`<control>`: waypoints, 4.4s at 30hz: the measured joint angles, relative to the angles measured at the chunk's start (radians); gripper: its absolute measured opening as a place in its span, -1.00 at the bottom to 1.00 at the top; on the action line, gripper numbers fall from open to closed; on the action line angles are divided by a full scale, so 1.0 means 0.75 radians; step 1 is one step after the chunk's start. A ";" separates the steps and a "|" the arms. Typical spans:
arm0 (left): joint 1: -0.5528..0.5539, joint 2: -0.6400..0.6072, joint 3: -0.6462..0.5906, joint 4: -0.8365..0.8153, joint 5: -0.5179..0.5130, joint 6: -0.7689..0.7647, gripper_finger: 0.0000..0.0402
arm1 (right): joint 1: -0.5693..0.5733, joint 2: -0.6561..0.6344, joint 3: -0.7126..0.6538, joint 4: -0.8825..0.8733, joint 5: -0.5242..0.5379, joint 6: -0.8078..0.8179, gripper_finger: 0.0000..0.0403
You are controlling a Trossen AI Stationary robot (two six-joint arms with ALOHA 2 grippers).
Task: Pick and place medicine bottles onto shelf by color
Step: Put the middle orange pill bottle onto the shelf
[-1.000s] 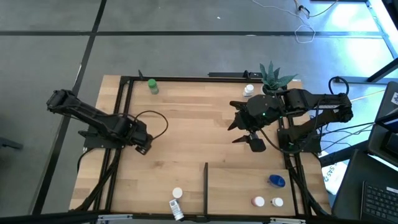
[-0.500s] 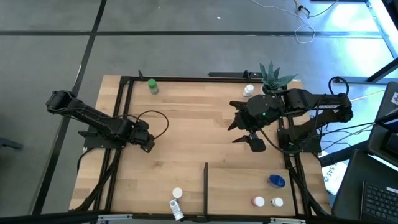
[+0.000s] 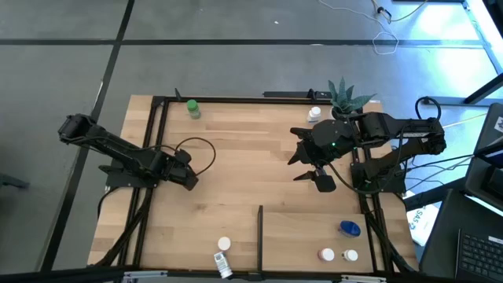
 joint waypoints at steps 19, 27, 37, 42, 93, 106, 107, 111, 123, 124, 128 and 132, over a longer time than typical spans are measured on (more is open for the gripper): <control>-0.079 -0.007 0.000 -0.002 0.076 -0.151 0.30 | 0.000 0.000 0.000 0.000 0.000 0.001 0.20; -0.113 -0.007 0.000 -0.049 0.107 -0.222 0.30 | 0.000 0.000 0.000 0.000 0.000 -0.001 0.20; -0.110 0.008 0.000 -0.160 0.093 -0.262 0.30 | -0.001 0.000 0.000 0.000 0.000 0.000 0.20; -0.100 0.065 0.000 -0.154 0.079 -0.283 0.30 | -0.001 0.000 0.000 0.000 0.000 0.000 0.20; 0.024 0.038 0.095 0.217 -0.208 0.409 0.30 | 0.000 0.000 0.000 0.008 0.000 0.001 0.20; -0.288 -0.148 0.106 -0.187 -0.183 -0.138 0.30 | 0.000 0.000 0.000 0.009 0.000 0.000 0.20; -0.311 -0.152 0.106 -0.230 -0.180 -0.187 0.30 | 0.000 0.000 0.000 0.009 0.000 -0.001 0.20; -0.371 -0.146 0.103 -0.334 -0.133 -0.342 0.30 | 0.000 0.000 0.000 0.011 0.000 0.000 0.20; -0.366 -0.012 -0.039 -0.078 -0.204 -0.391 0.30 | 0.000 0.000 0.000 0.020 0.000 0.000 0.20; -0.356 -0.001 -0.043 -0.056 -0.211 -0.380 0.30 | 0.000 0.000 0.000 0.020 0.000 0.000 0.20; -0.290 0.052 -0.051 0.060 -0.240 -0.256 0.30 | -0.001 0.000 0.000 0.020 0.000 -0.001 0.20; -0.210 0.111 -0.051 0.181 -0.247 -0.124 0.30 | 0.000 0.000 0.000 0.020 0.000 0.001 0.20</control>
